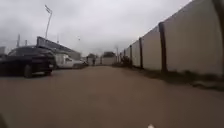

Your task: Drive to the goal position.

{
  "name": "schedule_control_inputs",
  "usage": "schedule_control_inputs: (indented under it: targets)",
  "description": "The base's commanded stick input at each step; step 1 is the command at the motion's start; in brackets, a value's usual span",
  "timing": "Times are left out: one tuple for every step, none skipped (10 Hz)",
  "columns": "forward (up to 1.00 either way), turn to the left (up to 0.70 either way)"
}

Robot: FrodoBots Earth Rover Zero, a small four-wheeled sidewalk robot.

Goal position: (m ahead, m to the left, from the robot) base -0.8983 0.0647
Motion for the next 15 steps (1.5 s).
schedule_control_inputs:
  targets:
    - [1.00, 0.00]
    - [1.00, 0.00]
    - [1.00, 0.00]
    - [1.00, 0.00]
    - [1.00, 0.00]
    - [1.00, 0.00]
    - [1.00, 0.00]
    - [1.00, 0.00]
    - [1.00, 0.00]
    - [1.00, 0.00]
    - [1.00, 0.00]
    - [1.00, 0.00]
    - [1.00, 0.00]
    - [1.00, 0.00]
    - [1.00, 0.00]
